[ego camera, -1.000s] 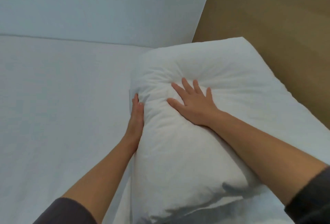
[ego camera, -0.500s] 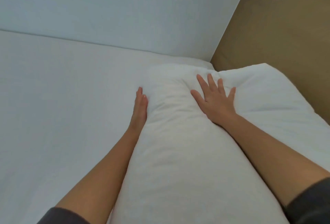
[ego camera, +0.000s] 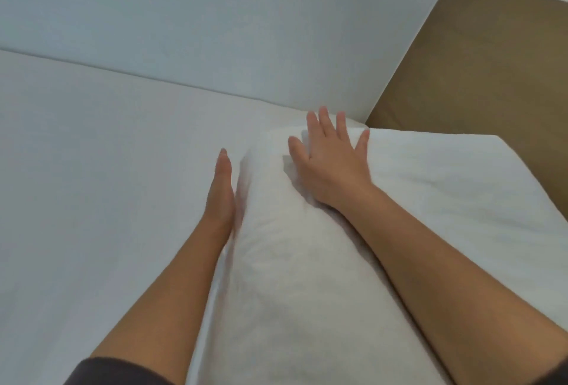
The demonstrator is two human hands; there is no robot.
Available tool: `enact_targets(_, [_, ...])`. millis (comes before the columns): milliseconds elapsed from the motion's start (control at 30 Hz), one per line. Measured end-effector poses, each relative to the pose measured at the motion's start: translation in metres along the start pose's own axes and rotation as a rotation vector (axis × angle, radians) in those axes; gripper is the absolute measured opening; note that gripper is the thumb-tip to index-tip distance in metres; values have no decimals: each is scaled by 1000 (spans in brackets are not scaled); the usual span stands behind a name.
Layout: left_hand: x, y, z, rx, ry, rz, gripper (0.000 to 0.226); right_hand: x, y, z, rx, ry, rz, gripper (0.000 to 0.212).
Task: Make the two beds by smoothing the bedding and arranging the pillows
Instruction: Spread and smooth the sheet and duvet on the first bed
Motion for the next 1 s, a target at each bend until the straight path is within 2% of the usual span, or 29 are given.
enact_targets(67, [-1, 2, -7, -47, -67, -11, 56, 2, -7, -4, 52, -38, 14, 66])
enact_targets(133, [-3, 3, -5, -74, -57, -18, 63, 3, -10, -6, 61, -70, 18, 67])
enact_targets(200, [-9, -1, 2, -39, 26, 23, 65, 1, -9, 2, 9, -8, 9, 66])
enact_targets(233, [-9, 1, -1, -62, -14, 40, 66, 0, -9, 4, 23, 12, 12, 64])
enact_targets(300, [-4, 2, -8, -136, -94, 21, 56, 4, -14, -5, 96, -60, 37, 63])
enact_targets(367, [3, 8, -6, -58, -38, 30, 43, 5, -18, -7, 54, -74, 53, 62])
enact_targets(400, [4, 10, -7, -69, -20, 41, 44, 3, -17, -4, 15, -32, 55, 61])
enact_targets(467, [-5, 4, -8, -171, -50, 2, 55, 3, -16, -7, 39, -7, 69, 60])
enact_targets(567, [-6, -6, -16, -259, -126, 12, 54, 12, -20, -28, 84, -102, 118, 58])
enact_targets(633, [-4, -3, -13, -190, -112, 58, 61, 10, -22, -22, 50, -100, 154, 58])
enact_targets(733, [-18, -13, 4, -142, -36, 92, 85, -6, -13, 1, 28, -7, 62, 57])
enact_targets(800, [-17, -15, 1, -186, -22, 125, 77, -8, -10, -6, 71, -29, 40, 58])
enact_targets(900, [-15, -18, -8, -296, -70, 66, 43, -3, -17, -28, 31, -101, 104, 57])
enact_targets(1000, [-14, -22, -11, -436, -100, -17, 48, -1, -14, -50, -10, -74, 103, 57])
Point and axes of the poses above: each hand's wrist, its own x-axis away from the middle knuckle, its own z-axis out of the back of the hand, y = z × x, the point moved 5 cm from there along -x, towards the middle knuckle, and after that the axes turned 7 degrees about -z, right-handed, at the moved point
